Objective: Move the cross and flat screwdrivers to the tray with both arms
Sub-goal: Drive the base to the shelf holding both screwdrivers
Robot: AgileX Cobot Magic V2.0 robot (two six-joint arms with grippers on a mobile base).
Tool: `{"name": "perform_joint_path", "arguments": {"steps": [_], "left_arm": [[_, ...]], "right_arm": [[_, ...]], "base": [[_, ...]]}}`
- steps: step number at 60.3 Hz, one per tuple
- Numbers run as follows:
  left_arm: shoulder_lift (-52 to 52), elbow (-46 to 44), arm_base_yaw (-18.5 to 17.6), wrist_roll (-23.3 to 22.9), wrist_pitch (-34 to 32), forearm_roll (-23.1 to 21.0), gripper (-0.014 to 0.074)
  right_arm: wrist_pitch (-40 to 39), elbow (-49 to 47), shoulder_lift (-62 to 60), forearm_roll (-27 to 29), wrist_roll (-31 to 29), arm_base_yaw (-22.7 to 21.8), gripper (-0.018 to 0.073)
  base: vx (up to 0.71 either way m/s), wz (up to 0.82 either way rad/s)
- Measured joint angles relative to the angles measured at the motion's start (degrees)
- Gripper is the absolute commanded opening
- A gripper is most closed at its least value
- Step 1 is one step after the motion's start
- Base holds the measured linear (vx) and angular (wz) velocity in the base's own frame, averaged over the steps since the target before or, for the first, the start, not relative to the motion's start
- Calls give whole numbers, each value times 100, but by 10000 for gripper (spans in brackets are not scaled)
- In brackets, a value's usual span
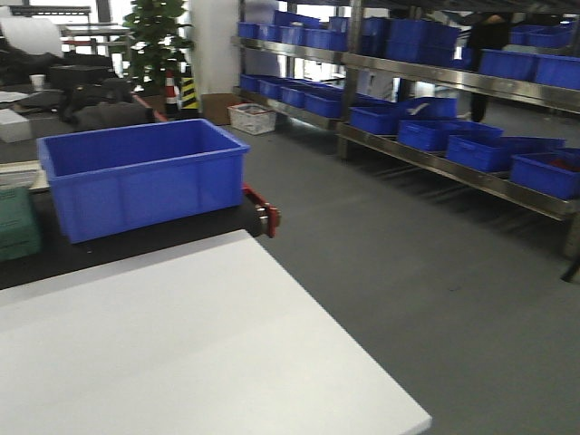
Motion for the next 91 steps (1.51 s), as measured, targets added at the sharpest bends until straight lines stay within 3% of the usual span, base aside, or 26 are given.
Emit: {"name": "perform_joint_path", "arguments": {"steps": [52, 91], "left_arm": [[0, 0, 0, -2, 0, 0, 0], [0, 0, 0, -2, 0, 0, 0]], "right_arm": [[1, 0, 0, 0, 0, 0, -8], [7, 0, 0, 0, 0, 0, -8]], "base": [[-10, -55], [8, -50]]}}
